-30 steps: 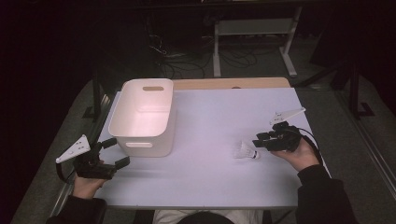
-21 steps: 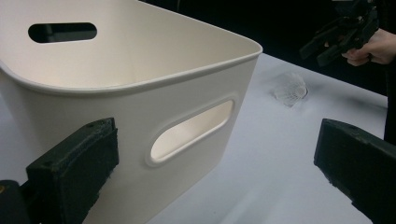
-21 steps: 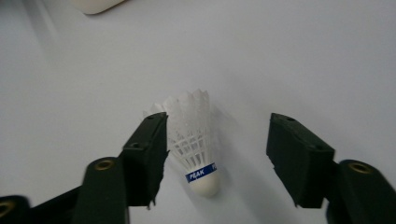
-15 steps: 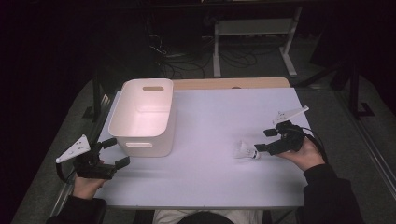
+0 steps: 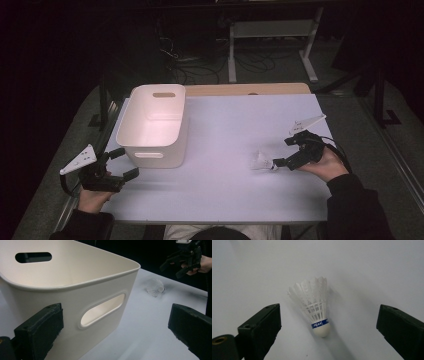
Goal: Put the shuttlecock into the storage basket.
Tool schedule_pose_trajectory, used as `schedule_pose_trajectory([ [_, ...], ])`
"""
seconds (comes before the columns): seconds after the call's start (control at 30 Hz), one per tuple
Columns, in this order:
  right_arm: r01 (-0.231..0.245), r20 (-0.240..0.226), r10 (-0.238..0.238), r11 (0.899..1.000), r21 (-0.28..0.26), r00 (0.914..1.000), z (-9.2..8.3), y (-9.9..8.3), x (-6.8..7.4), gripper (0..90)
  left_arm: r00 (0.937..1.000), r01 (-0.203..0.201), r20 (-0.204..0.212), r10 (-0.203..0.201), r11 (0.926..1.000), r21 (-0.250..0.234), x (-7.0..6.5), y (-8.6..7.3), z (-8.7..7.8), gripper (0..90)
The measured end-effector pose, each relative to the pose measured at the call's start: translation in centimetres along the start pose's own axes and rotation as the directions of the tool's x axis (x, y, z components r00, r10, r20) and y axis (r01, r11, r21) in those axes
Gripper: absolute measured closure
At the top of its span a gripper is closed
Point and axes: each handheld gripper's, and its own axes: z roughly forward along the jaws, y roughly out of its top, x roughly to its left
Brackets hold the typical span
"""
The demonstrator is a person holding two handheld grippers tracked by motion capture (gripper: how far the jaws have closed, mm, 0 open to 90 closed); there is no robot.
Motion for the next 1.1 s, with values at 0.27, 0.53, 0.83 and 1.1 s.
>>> schedule_pose_trajectory([
  [0.27, 0.010, -0.014, -0.009, 0.999, 0.052, 0.9999, 1.1, 0.0, 0.0, 0.0, 1.0000, 0.000, 0.000, 0.000, 1.0000, 0.000, 0.0, 0.0, 0.0, 0.0],
  [0.53, 0.018, -0.022, -0.017, 0.997, 0.077, 0.9996, 1.7, -0.1, -0.2, 0.0, 1.0000, -0.001, 0.001, 0.001, 1.0000, 0.000, 0.0, 0.0, 0.0, 0.0],
  [0.83, 0.024, -0.031, -0.021, 0.994, 0.104, 0.9993, 2.5, -0.6, -0.4, 0.0, 1.0000, 0.000, 0.001, 0.000, 1.0000, -0.001, 0.0, 0.0, 0.0, 0.0],
  [1.1, 0.034, -0.059, -0.027, 0.992, 0.124, 0.9979, 3.1, -0.8, -0.7, 6.7, 1.0000, 0.000, 0.002, 0.000, 1.0000, 0.000, 0.0, 0.0, 0.0, 0.0],
])
